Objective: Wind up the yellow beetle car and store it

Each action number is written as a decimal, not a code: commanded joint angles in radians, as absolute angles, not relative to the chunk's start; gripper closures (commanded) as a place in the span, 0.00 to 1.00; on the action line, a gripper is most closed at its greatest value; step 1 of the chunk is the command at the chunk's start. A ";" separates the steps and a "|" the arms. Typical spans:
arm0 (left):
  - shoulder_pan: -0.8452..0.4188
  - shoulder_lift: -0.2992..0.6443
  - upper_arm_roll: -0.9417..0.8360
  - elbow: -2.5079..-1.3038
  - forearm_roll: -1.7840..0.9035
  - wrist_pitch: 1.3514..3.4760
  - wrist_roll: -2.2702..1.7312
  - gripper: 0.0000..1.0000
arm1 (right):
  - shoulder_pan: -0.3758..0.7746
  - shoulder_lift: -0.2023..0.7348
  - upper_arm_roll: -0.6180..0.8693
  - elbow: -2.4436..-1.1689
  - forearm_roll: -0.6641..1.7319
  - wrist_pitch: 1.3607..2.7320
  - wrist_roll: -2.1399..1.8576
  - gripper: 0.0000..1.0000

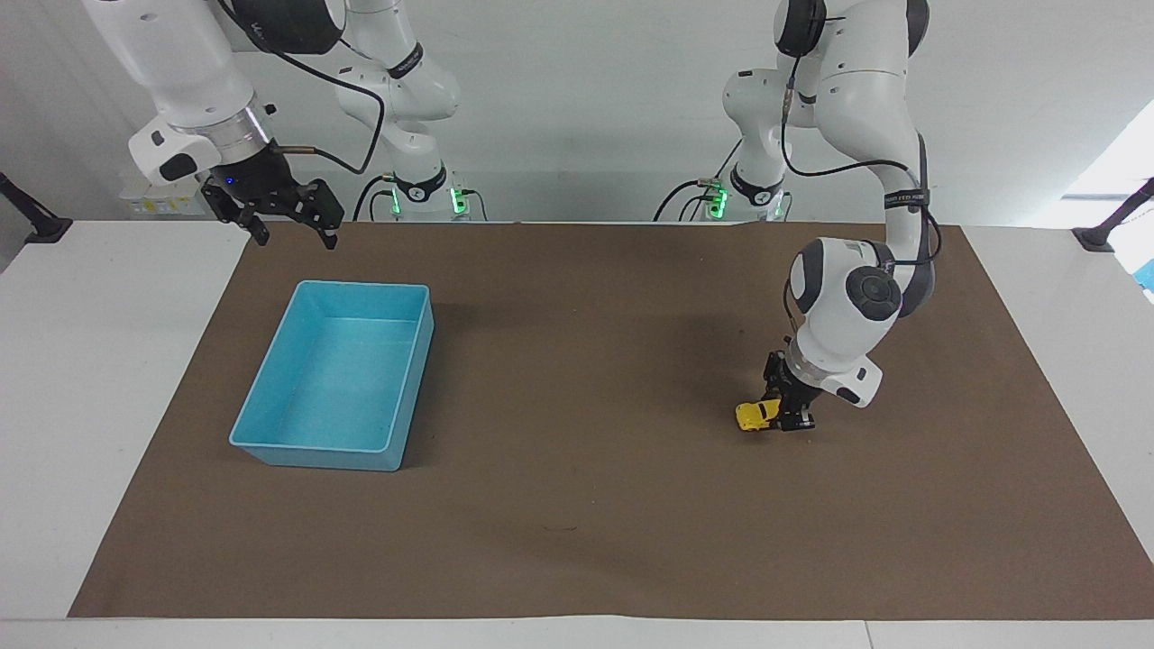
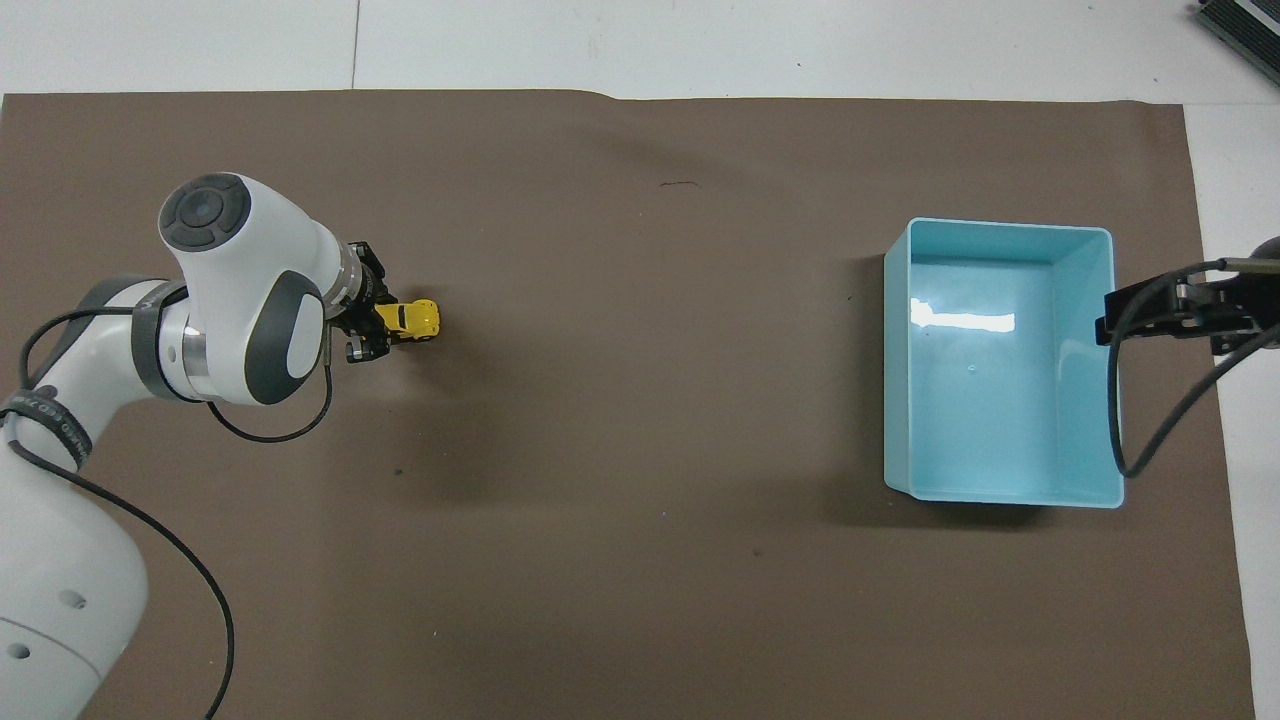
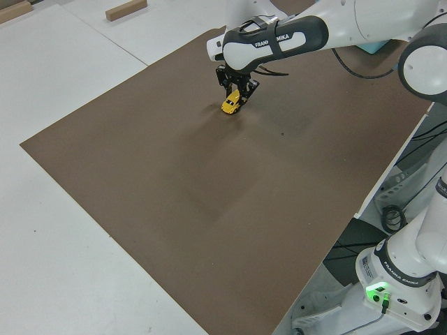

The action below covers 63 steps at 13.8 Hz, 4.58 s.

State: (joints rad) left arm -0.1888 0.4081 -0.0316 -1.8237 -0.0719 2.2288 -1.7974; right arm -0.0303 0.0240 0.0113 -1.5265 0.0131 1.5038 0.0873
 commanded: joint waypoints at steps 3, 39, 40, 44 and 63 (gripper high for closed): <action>-0.164 0.420 -0.023 -1.813 -0.057 2.258 -1.766 0.00 | -0.041 0.014 0.020 -1.543 0.026 1.517 0.104 0.00; -0.164 0.325 -0.020 -1.714 -0.049 2.131 -1.753 0.00 | -0.041 0.014 0.020 -1.543 0.026 1.516 0.098 0.00; -0.164 0.321 -0.018 -1.691 -0.049 2.112 -1.743 0.00 | -0.041 0.014 0.020 -1.543 0.028 1.511 0.097 0.00; -0.126 0.259 -0.020 -1.648 -0.049 2.091 -1.692 0.00 | -0.041 0.014 0.021 -1.545 0.025 1.516 0.095 0.00; -0.072 0.199 -0.021 -1.453 -0.048 1.878 -0.850 0.00 | 0.139 0.058 0.032 -1.677 0.028 1.747 0.403 0.00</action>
State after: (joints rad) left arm -0.0816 0.2063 -0.0116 -1.4749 -0.0593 1.9100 -0.9661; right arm 0.1320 0.0485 0.0216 -1.6628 0.0159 1.7186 0.3146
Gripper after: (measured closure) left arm 0.000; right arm 0.000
